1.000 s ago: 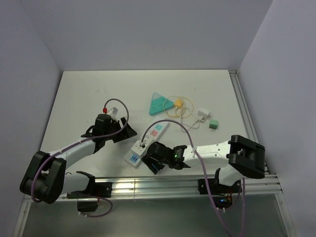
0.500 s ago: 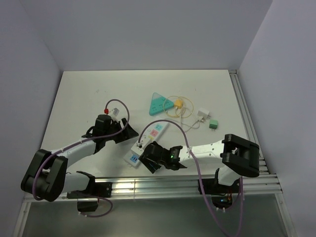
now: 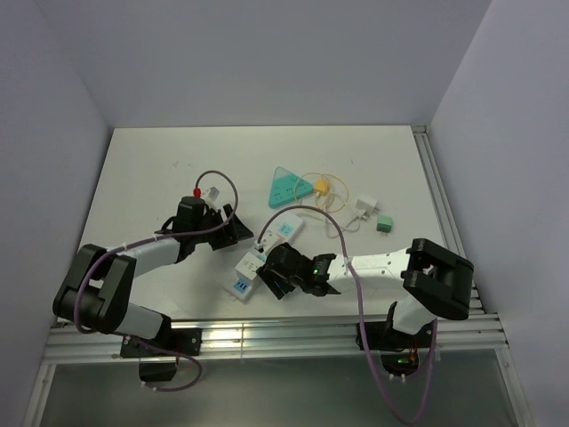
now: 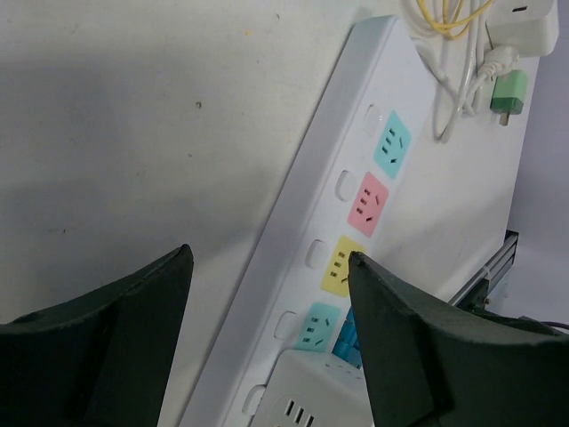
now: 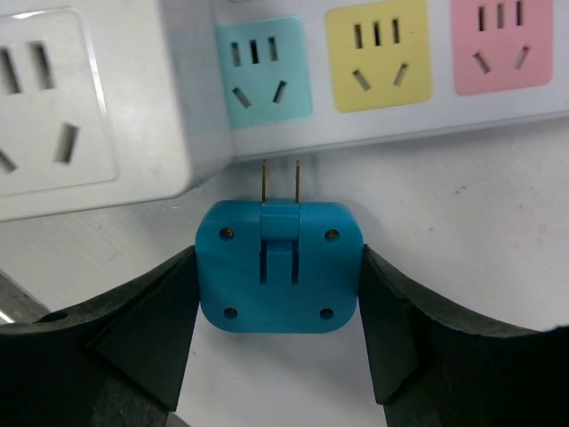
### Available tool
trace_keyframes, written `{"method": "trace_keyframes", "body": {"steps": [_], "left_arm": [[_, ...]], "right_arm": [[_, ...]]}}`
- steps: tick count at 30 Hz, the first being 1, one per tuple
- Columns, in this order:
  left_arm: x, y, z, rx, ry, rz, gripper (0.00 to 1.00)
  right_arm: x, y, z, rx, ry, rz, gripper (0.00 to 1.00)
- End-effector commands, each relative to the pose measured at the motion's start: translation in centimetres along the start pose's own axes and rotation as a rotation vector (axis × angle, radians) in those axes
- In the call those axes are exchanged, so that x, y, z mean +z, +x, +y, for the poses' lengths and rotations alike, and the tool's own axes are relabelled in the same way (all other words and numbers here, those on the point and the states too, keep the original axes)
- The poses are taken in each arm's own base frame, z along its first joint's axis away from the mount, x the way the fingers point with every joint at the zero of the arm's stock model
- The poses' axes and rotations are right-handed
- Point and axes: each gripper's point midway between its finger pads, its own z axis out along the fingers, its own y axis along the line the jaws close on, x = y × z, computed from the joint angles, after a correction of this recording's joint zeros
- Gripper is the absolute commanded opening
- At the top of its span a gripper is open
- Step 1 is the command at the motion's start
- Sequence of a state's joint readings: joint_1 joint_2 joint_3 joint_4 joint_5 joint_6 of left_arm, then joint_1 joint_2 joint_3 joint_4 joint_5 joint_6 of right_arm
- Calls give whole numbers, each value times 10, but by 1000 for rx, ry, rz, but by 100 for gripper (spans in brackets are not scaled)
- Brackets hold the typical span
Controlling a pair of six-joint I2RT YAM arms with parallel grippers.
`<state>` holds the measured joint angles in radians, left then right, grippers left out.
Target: Insert the plug
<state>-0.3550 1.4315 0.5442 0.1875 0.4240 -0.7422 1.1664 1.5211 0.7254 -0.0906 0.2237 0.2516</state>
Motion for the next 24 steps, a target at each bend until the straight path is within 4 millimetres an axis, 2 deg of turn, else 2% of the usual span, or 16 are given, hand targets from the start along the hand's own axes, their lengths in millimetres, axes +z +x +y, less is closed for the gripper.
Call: {"method": "trace_keyframes", "body": {"steps": [1, 6, 14, 19, 24], "left_arm": [[2, -17, -17, 54, 67, -24, 76], [4, -21, -18, 61, 84, -21, 76], [13, -14, -19, 57, 134, 17, 74], [10, -14, -18, 66, 127, 4, 74], [7, -10, -21, 67, 142, 9, 72]], "right_arm": [[2, -9, -5, 4, 8, -39, 53], [2, -15, -6, 10, -20, -40, 54], [4, -18, 2, -30, -64, -35, 55], [10, -12, 6, -55, -79, 4, 55], [11, -18, 3, -62, -56, -7, 55]]}}
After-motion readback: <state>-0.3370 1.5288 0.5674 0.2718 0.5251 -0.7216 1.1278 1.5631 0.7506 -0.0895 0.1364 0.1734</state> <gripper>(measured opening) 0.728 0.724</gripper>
